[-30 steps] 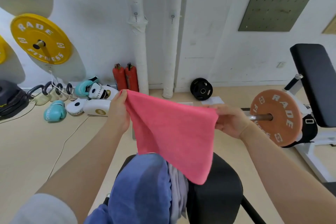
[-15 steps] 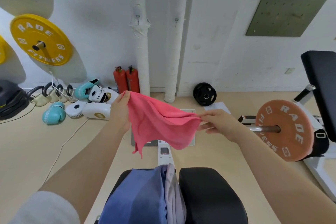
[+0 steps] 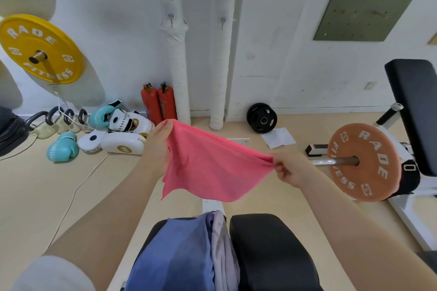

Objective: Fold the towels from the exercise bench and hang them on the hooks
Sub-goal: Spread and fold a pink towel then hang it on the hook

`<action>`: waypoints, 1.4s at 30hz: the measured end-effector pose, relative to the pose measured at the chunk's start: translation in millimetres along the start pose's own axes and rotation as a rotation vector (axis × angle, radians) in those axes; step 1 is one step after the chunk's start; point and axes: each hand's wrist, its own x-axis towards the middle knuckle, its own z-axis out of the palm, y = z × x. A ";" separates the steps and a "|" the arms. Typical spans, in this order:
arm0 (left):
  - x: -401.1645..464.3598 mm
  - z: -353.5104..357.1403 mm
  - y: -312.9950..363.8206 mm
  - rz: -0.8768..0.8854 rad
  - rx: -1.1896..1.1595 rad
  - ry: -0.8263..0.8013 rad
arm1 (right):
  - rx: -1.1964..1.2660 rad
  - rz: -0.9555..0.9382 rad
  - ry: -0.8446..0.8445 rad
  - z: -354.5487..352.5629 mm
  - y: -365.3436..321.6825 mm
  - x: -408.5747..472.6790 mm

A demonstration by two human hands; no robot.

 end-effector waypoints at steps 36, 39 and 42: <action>-56.4 -74.0 -85.0 -0.008 0.871 -0.235 | -0.427 0.008 0.197 -2.3 98.5 19.3; -94.2 -103.6 -109.7 -0.061 0.948 -0.294 | -0.283 0.093 0.196 4.1 145.5 -15.2; -131.8 -126.8 -128.0 -0.048 1.034 -0.324 | -0.327 0.052 0.138 0.8 193.1 -41.8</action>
